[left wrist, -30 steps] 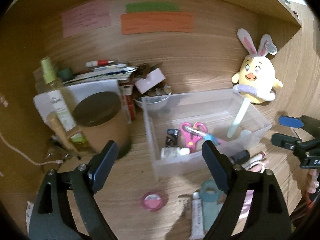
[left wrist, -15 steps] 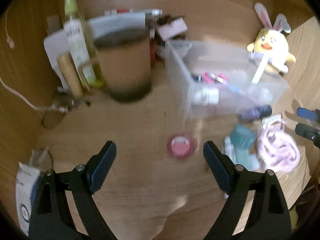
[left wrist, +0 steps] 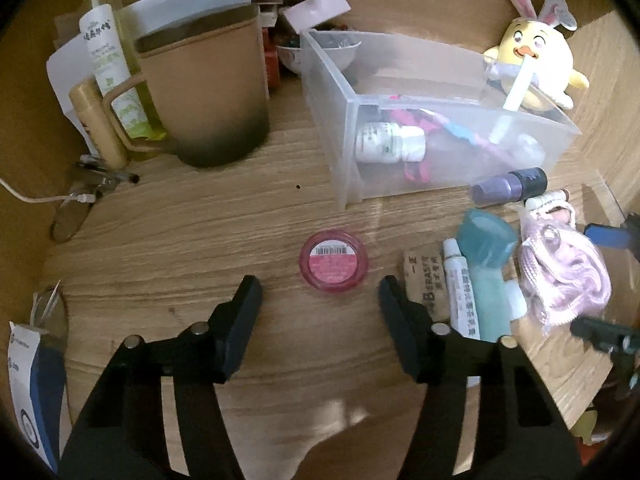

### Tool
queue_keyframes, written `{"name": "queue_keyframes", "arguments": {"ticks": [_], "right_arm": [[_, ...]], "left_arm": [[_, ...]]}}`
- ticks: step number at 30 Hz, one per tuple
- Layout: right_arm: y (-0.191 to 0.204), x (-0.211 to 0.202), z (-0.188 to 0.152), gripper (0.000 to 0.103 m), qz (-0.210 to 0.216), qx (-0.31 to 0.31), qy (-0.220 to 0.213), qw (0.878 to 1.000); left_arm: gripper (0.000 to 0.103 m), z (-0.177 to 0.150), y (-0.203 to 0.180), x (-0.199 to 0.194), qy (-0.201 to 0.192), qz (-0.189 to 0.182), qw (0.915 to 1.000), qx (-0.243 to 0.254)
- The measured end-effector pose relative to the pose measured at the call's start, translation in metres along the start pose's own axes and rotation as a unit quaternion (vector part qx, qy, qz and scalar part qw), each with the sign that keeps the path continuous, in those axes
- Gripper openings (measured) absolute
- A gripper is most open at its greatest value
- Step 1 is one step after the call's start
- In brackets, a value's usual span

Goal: Organize objects
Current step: 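Grasp the bagged pink rope with the right tool while the left tool grasps the pink tin, then carry the pink rope and pink tin over the clear box and release both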

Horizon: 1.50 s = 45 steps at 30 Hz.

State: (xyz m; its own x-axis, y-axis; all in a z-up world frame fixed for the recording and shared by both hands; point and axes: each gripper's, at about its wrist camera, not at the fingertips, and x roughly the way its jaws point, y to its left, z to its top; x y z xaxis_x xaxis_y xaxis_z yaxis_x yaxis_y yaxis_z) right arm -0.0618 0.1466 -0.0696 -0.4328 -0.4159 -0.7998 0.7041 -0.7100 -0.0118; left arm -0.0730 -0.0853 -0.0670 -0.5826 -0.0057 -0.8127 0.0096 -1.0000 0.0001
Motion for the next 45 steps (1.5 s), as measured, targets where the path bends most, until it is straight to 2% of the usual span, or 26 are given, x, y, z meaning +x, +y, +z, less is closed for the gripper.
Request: {"name": "queue_keyframes", "arguments": {"ticks": [7, 12, 16, 22, 26, 32, 45], "right_arm": [[-0.005, 0.022, 0.008, 0.100, 0.005, 0.014, 0.043, 0.999], [-0.007, 0.026, 0.012, 0.098, 0.000, 0.014, 0.046, 0.999], [-0.006, 0.020, 0.010, 0.075, 0.003, 0.009, 0.032, 0.999], [-0.010, 0.008, 0.005, 0.063, 0.028, 0.027, 0.017, 0.999], [-0.011, -0.002, 0.003, 0.060, 0.038, 0.040, 0.006, 0.998], [-0.020, -0.020, -0.004, 0.059, 0.029, 0.063, -0.014, 0.998], [-0.045, -0.054, 0.017, 0.053, 0.003, 0.086, -0.088, 0.992]], "left_arm": [[0.035, 0.007, 0.003, 0.002, -0.006, -0.012, 0.9998, -0.014], [0.035, 0.006, 0.005, 0.001, -0.013, -0.023, 0.9994, -0.024], [0.035, 0.002, 0.003, -0.008, -0.028, -0.024, 0.9991, -0.022], [0.035, 0.003, -0.005, -0.028, -0.058, -0.023, 0.9980, -0.013], [0.035, 0.006, -0.008, -0.038, -0.074, -0.027, 0.9968, -0.011], [0.035, 0.012, -0.013, -0.049, -0.091, -0.030, 0.9953, -0.011], [0.035, 0.032, -0.023, -0.068, -0.131, -0.047, 0.9900, -0.022]]}}
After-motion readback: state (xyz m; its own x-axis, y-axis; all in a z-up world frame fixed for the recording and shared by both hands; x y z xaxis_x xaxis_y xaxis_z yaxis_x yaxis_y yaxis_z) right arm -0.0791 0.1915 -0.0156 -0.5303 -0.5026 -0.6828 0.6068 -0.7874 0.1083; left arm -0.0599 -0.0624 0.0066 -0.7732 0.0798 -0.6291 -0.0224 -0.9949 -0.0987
